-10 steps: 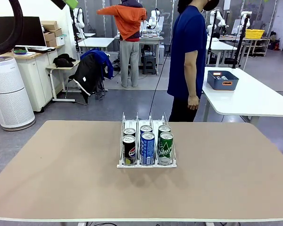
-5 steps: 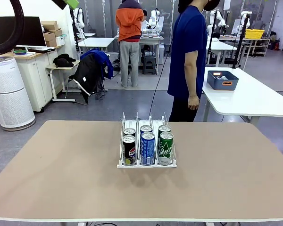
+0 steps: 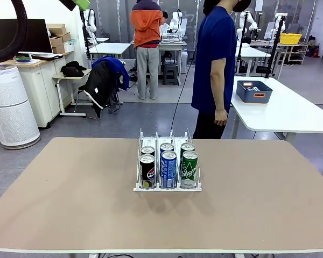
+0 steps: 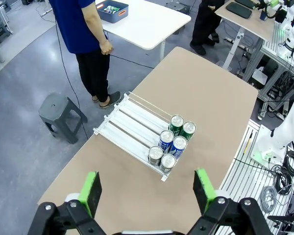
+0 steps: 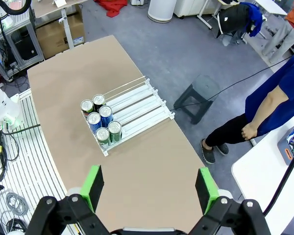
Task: Fill the beverage cans into the dispenser.
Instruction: Pick up the Ionic drink handed by the human.
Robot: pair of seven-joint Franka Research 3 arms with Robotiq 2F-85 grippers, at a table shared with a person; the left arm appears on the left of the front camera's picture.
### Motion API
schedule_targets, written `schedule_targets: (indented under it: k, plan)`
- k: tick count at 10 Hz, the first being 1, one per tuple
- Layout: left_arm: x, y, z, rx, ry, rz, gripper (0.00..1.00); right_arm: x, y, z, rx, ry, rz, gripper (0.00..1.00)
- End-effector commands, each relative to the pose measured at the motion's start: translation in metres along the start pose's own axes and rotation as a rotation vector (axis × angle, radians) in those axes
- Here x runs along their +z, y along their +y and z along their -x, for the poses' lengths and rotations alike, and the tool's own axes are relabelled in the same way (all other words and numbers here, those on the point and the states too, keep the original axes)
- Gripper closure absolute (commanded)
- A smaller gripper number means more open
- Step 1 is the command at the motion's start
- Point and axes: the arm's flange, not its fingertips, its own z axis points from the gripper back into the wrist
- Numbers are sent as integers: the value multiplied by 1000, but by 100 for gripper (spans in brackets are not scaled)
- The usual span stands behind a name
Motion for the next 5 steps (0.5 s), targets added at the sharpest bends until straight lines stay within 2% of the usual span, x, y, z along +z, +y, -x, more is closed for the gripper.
schedule_targets:
  k: [1,5]
  plan:
    - [1,0,2,9,0,-4,0,1,0,-1,0,-5,-1,0]
    - [1,0,2,9,0,-4,0,1,0,-1,0,-5,-1,0]
